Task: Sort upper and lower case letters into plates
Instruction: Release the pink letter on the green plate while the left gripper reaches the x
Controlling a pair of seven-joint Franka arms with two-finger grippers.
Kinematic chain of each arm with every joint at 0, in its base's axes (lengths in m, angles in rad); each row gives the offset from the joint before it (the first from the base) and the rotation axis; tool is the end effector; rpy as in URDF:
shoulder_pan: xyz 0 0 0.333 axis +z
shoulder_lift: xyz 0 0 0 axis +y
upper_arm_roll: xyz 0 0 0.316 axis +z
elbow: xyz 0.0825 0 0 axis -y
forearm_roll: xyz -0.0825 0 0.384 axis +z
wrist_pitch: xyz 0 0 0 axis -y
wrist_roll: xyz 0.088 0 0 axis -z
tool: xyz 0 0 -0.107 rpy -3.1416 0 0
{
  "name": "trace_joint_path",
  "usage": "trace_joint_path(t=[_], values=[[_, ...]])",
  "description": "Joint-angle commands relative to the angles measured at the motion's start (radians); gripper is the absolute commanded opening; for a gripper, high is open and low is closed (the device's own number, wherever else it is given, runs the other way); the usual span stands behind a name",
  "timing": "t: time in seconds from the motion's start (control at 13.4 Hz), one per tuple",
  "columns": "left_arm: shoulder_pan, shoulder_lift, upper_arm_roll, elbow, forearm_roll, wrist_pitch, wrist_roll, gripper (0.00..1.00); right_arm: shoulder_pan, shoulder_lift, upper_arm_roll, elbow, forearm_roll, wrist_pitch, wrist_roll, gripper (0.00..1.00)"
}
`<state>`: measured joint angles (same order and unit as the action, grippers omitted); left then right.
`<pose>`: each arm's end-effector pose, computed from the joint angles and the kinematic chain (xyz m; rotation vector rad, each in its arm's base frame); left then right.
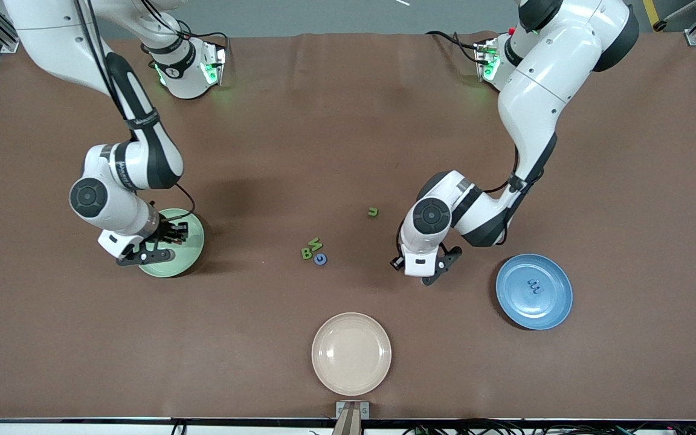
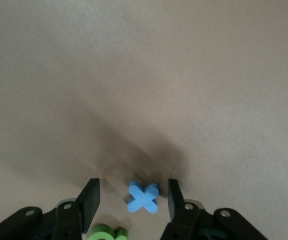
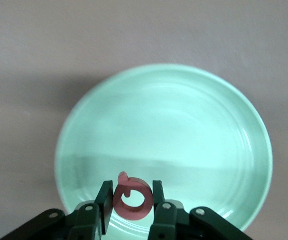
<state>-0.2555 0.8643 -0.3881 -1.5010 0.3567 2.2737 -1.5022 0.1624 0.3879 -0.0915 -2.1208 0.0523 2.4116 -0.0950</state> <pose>0.5971 -0.3814 0.1770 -2.9242 -1.1427 0.0472 0.5655 0.0404 0.2194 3.1307 0.2044 -0.1490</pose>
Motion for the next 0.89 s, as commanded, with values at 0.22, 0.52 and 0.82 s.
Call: trace_joint_path(t=[0.22, 0.52, 0.82], values=[[-0.016, 0.032, 0.003, 0.041, 0.007, -0.006, -0.013, 0.28, -0.037, -0.029, 0.024, -0.093, -0.009, 0.011, -0.014, 0.14], [0.016, 0.0, 0.006, 0.042, 0.021, -0.013, 0.02, 0.01, -0.037, -0.029, 0.024, -0.032, -0.003, -0.058, -0.011, 1.0], [0.116, -0.074, 0.018, 0.039, 0.041, -0.058, 0.19, 0.0, -0.027, -0.029, 0.024, 0.125, 0.001, -0.2, 0.0, 1.0]])
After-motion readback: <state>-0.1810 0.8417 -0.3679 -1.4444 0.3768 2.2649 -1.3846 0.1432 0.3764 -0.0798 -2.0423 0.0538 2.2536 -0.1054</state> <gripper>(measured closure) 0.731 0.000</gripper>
